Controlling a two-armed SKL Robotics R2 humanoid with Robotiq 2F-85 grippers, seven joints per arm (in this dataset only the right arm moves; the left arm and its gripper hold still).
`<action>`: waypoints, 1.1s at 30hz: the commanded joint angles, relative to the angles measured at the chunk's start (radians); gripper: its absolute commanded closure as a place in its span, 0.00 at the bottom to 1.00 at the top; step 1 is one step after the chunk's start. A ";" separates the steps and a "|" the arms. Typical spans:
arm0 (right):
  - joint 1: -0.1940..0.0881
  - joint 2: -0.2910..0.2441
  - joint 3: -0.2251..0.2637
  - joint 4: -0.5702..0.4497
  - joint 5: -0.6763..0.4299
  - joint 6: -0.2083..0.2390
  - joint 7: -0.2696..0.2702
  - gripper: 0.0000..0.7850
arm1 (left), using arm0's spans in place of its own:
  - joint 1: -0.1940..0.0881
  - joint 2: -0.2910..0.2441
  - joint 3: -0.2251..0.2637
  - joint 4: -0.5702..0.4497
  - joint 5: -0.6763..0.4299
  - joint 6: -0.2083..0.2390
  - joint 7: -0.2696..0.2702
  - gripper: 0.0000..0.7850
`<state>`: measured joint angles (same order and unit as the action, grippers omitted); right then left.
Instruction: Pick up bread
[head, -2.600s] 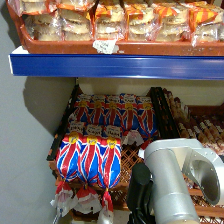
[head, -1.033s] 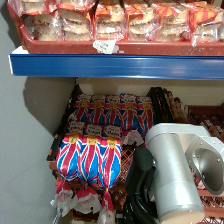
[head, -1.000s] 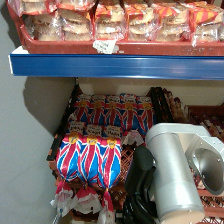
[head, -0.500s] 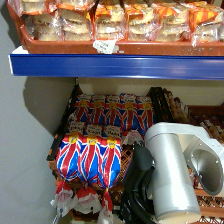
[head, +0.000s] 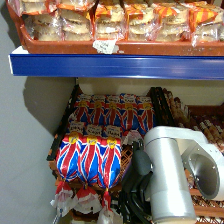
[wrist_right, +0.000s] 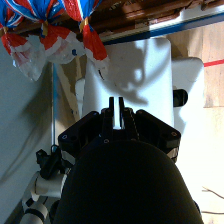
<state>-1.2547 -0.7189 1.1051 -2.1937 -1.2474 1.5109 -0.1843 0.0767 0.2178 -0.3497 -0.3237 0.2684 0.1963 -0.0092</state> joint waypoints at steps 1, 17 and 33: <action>0.009 0.007 -0.001 0.001 0.021 0.000 0.000 0.88 | 0.000 0.000 0.000 0.000 0.000 0.000 0.000 1.00; 0.051 0.055 0.011 0.020 0.131 -0.006 0.002 0.88 | 0.000 0.000 0.000 0.000 0.000 0.000 0.000 1.00; 0.085 0.088 0.023 0.048 0.211 -0.012 0.011 0.59 | 0.000 0.000 0.000 0.000 0.000 0.000 0.000 1.00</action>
<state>-1.1725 -0.6334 1.1265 -2.1491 -1.0425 1.5006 -0.1746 0.0767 0.2178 -0.3497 -0.3237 0.2684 0.1963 -0.0092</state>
